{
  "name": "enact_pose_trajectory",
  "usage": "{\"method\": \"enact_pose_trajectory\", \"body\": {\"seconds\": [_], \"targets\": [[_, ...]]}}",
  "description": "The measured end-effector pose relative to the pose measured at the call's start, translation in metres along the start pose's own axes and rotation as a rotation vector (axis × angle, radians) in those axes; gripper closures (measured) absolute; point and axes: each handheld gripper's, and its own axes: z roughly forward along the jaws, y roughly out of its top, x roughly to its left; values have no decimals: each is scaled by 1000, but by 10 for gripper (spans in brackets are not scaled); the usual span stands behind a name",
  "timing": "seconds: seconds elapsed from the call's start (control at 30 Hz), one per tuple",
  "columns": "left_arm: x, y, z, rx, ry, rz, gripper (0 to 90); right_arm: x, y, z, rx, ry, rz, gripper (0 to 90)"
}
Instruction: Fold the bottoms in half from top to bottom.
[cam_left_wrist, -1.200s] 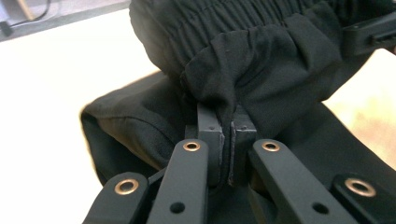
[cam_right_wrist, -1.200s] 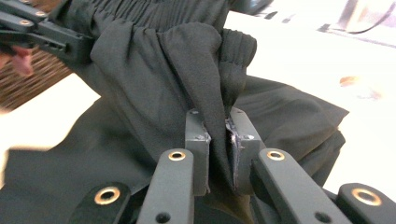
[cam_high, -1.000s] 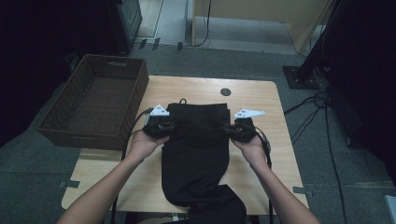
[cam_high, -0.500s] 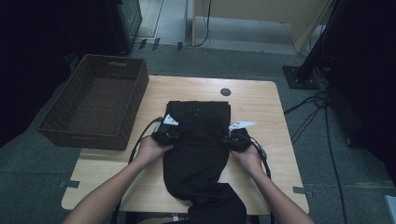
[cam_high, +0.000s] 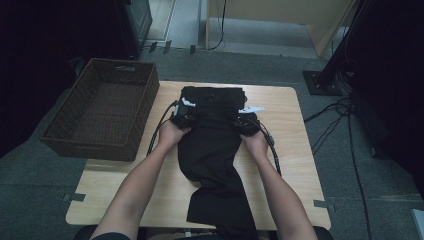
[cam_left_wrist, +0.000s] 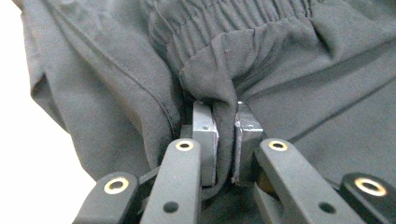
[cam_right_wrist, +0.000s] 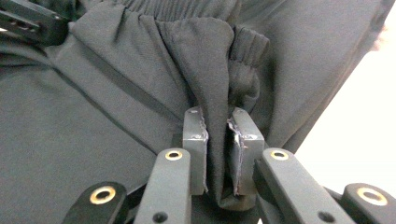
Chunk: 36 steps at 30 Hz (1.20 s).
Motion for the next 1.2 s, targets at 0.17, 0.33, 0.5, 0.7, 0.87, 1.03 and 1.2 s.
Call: {"method": "enact_pose_trajectory", "body": {"seconds": [0.17,0.33,0.5,0.7,0.87,1.03,1.2], "targets": [[2,13,1,2,41,4,835,-1,8,9,-13,-48,28,783],[1,20,-26,-96,23,36,861,-5,26,-9,-5,16,100,812],[-6,12,-76,-215,-51,51,869,6,38,-55,-90,74,52,812],[-26,-36,-111,-176,-166,93,870,32,8,-96,-84,175,-28,808],[-41,-66,-89,-47,-167,124,865,40,-30,-83,31,174,-31,804],[-37,-69,-58,9,-135,114,862,35,-42,-59,61,158,-13,804],[-26,-54,-38,-37,-98,55,854,22,-39,-41,-9,120,12,802]]}}
